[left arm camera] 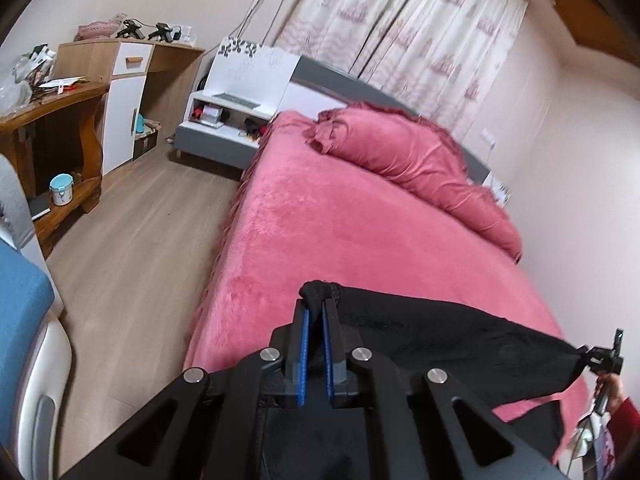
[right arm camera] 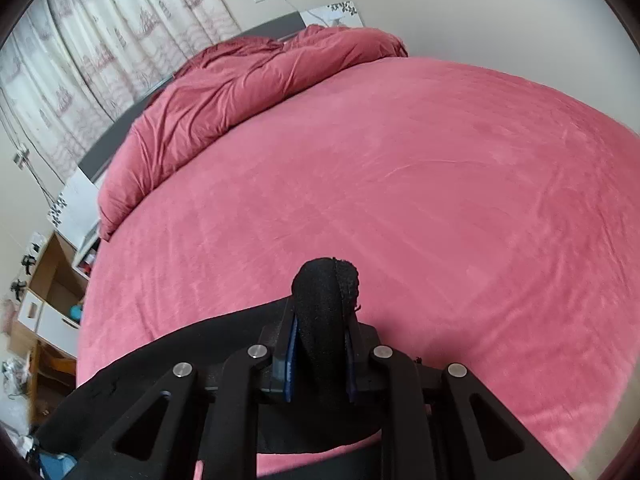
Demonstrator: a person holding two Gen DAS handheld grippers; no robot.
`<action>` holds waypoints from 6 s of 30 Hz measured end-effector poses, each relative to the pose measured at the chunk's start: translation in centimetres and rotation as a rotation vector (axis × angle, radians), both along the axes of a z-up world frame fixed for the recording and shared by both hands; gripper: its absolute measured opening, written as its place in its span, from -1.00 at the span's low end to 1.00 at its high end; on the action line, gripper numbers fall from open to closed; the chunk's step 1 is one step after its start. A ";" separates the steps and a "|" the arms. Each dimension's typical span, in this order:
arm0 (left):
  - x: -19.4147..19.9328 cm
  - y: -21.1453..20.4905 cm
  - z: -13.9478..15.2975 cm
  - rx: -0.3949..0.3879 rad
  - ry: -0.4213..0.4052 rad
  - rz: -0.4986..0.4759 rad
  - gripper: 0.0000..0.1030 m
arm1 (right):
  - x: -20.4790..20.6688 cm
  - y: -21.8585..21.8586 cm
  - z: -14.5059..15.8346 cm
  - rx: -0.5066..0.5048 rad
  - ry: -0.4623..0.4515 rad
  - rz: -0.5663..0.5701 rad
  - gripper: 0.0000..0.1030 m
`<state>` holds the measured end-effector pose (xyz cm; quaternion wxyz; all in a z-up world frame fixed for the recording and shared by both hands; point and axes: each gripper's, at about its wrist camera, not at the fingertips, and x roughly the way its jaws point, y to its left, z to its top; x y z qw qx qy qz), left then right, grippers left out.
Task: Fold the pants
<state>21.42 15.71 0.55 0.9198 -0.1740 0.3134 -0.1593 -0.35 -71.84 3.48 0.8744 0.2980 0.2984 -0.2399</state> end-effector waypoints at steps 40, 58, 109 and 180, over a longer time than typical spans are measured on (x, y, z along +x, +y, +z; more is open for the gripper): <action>-5.7 -0.1 -13.7 -0.347 0.635 0.275 0.13 | -12.1 3.2 -4.8 0.095 -0.026 -0.033 -0.64; -10.5 5.8 -3.5 -0.766 0.267 0.222 -0.89 | -4.4 2.2 8.1 -0.174 -0.187 0.062 -0.64; -18.3 10.1 -12.5 -0.705 0.432 0.178 -0.89 | -17.4 2.5 -14.7 0.387 -0.033 -0.219 -0.87; -12.8 -14.5 -11.2 0.366 0.305 -0.148 -0.40 | 20.2 46.3 -15.0 0.370 0.566 1.276 0.27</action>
